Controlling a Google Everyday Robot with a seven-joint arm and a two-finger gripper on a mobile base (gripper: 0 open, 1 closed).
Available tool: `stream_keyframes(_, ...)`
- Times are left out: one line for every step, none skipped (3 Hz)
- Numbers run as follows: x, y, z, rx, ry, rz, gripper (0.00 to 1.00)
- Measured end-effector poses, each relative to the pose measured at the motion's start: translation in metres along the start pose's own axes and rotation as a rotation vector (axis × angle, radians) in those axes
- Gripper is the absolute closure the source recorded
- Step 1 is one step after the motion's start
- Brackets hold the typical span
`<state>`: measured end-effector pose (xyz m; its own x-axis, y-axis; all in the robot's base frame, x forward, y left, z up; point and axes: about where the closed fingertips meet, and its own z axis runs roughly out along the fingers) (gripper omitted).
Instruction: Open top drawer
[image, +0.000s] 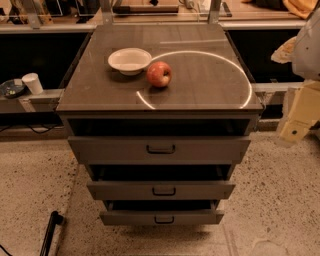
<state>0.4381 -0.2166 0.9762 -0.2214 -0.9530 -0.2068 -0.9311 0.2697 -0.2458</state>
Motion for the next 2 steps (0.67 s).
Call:
stream_keyframes(0.0,0.0,0.0,0.0,0.0,0.0,0.0)
stream_keyframes(0.002,0.009,0.032,-0.041,-0.06,0.036,0.0)
